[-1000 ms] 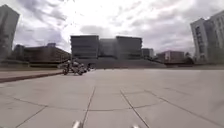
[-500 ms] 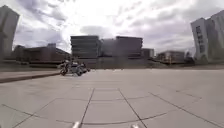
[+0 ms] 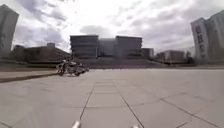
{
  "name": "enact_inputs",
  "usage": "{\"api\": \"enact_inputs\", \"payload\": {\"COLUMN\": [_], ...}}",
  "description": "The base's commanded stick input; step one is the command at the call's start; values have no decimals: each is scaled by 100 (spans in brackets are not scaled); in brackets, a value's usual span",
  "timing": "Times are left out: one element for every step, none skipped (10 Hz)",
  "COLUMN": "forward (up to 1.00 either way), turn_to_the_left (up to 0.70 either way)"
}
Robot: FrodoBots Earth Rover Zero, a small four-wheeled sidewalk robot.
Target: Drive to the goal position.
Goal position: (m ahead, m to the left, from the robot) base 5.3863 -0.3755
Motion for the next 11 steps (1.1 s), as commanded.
{"api": "enact_inputs", "payload": {"forward": [70, 70, 70, 70, 70, 70, 70, 70, 70, 70, 70], "turn_to_the_left": [0, 0, 0, 0, 0, 0, 0, 0, 0, 0, 0]}}
